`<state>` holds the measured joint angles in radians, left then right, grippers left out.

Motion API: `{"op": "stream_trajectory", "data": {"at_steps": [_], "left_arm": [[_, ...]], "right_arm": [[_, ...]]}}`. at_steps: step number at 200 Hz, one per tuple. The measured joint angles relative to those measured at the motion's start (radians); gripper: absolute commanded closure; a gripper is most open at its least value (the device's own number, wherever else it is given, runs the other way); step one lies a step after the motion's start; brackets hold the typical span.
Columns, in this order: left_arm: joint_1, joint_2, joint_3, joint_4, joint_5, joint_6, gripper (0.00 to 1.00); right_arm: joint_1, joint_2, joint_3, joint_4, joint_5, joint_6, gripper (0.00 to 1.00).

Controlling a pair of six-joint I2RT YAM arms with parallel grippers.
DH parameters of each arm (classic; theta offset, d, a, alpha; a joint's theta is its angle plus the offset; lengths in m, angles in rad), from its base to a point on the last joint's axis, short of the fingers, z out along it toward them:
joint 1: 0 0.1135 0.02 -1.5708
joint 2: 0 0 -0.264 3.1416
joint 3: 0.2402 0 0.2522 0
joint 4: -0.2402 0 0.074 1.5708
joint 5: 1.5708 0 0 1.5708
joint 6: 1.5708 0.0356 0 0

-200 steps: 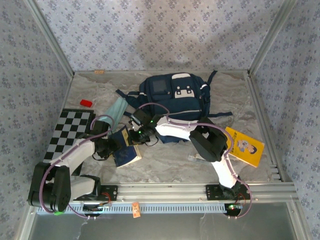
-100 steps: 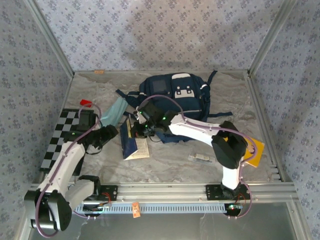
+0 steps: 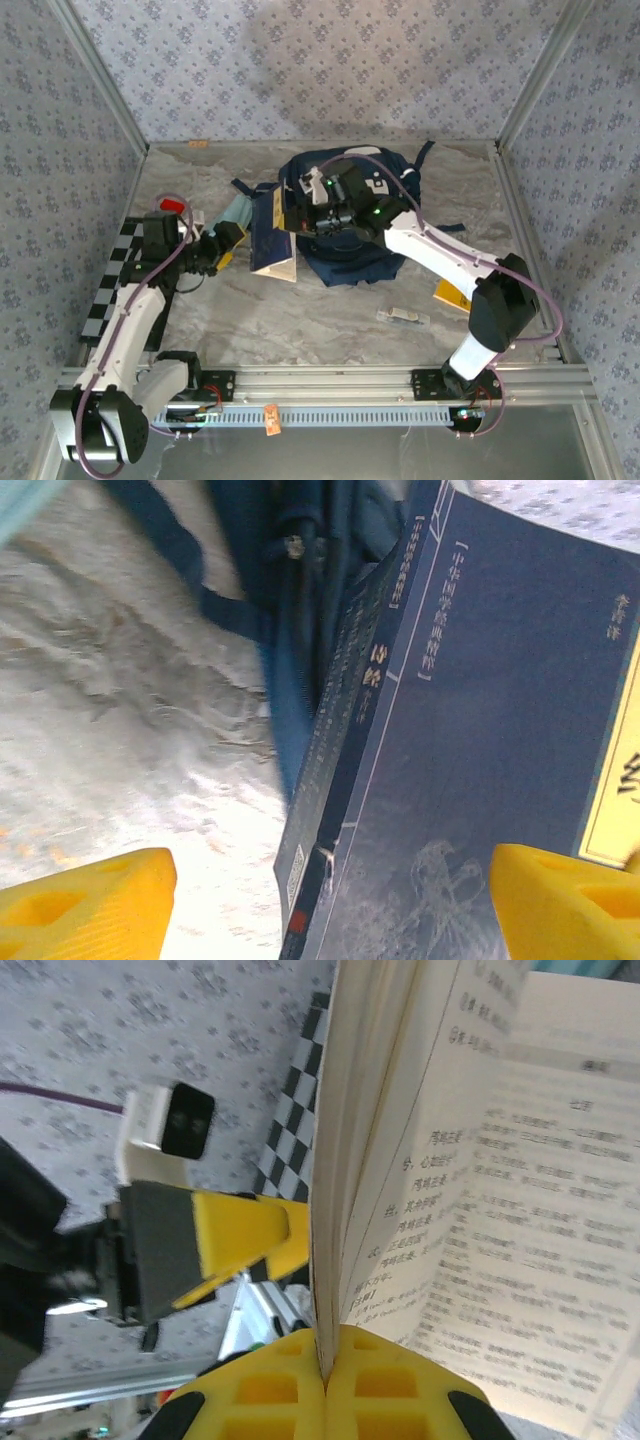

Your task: Pack the student bag

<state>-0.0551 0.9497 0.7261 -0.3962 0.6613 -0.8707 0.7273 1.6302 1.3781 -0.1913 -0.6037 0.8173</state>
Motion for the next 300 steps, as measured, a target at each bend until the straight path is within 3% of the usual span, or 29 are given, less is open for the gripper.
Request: {"op": "stream_trajectory", "data": {"at_steps": [51, 70, 112, 176, 204, 216, 231, 255, 276, 300], "left_arm": [[-0.04, 0.003, -0.046, 0.21, 0.05, -0.14, 0.12], [-0.055, 0.012, -0.047, 0.28, 0.06, -0.186, 0.16], [-0.076, 0.01, -0.047, 0.378, 0.076, -0.256, 0.41], [-0.085, 0.005, -0.047, 0.399, 0.056, -0.282, 0.8], [-0.09, 0.005, -0.047, 0.401, 0.056, -0.288, 0.92], [-0.092, 0.005, -0.047, 0.405, 0.056, -0.294, 0.96], [-0.097, 0.007, -0.045, 0.414, 0.056, -0.302, 0.98], [-0.118, 0.019, -0.021, 0.431, 0.043, -0.314, 1.0], [-0.151, 0.036, 0.016, 0.459, 0.023, -0.329, 1.0], [-0.198, 0.056, 0.046, 0.498, -0.005, -0.336, 1.0]], "right_arm": [[-0.056, 0.0, -0.037, 0.175, -0.111, 0.12, 1.0], [-0.056, 0.0, -0.054, 0.271, -0.139, 0.175, 1.0], [-0.061, 0.006, -0.12, 0.395, -0.172, 0.245, 1.0], [-0.079, 0.02, -0.143, 0.412, -0.175, 0.248, 1.0], [-0.08, 0.02, -0.143, 0.382, -0.17, 0.232, 0.85], [-0.082, 0.02, -0.145, 0.364, -0.166, 0.216, 0.69], [-0.084, 0.018, -0.151, 0.336, -0.158, 0.208, 0.37], [-0.087, 0.001, -0.179, 0.293, -0.148, 0.192, 0.14], [-0.09, -0.021, -0.211, 0.268, -0.145, 0.203, 0.04], [-0.093, -0.029, -0.256, 0.34, -0.157, 0.275, 0.02]]}}
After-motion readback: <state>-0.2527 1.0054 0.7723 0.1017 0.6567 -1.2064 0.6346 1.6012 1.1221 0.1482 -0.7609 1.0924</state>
